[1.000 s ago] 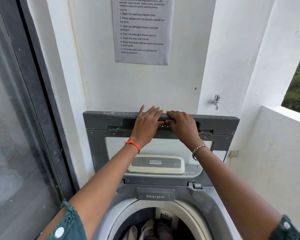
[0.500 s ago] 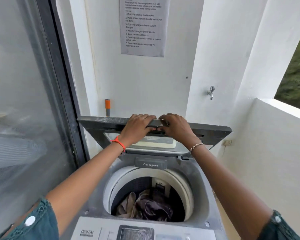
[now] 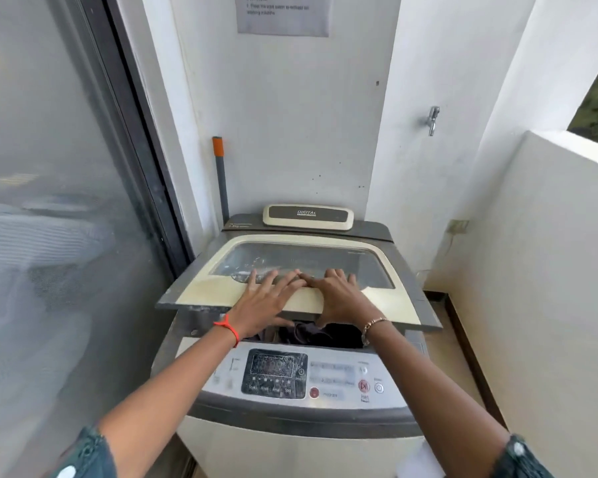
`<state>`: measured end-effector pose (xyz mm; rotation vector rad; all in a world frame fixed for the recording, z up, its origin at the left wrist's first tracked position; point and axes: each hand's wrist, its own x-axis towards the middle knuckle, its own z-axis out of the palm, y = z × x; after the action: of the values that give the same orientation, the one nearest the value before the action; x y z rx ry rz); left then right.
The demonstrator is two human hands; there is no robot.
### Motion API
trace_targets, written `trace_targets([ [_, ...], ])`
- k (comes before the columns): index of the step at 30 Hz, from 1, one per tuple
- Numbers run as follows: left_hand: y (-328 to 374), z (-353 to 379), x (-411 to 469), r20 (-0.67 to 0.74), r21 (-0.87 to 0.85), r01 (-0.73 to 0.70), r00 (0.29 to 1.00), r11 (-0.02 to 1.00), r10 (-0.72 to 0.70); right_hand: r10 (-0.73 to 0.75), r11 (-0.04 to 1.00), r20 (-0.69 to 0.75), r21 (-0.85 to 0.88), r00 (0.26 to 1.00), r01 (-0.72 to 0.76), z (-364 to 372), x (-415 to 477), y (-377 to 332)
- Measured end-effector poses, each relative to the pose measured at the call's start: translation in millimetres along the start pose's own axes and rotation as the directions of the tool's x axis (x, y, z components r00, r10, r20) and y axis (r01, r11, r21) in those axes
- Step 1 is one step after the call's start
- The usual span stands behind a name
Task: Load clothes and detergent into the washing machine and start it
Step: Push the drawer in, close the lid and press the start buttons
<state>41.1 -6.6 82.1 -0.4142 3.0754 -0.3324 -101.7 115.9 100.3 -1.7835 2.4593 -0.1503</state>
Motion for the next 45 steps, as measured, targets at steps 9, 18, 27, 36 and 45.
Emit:
trace_targets([
  [9,1,55,-4,-0.065,-0.086,-0.070,0.996,0.994,0.064,0.014,0.989,0.130,0.141,0.991,-0.033,42,3,7],
  [18,4,68,-4,-0.023,-0.215,-0.056,0.998,0.975,0.053,0.007,0.970,0.172,0.239,0.985,-0.049,48,6,11],
  [27,4,71,-1,0.052,-0.263,-0.012,0.998,0.965,0.027,0.041,0.956,0.078,0.287,0.996,-0.062,65,6,12],
  [36,7,62,3,0.128,-0.296,0.025,0.992,0.955,0.014,0.140,0.932,-0.043,0.343,0.989,-0.117,77,-1,14],
  [45,7,61,2,0.206,-0.374,0.052,0.978,0.926,0.029,0.122,0.928,-0.129,0.368,0.984,-0.067,91,-35,29],
])
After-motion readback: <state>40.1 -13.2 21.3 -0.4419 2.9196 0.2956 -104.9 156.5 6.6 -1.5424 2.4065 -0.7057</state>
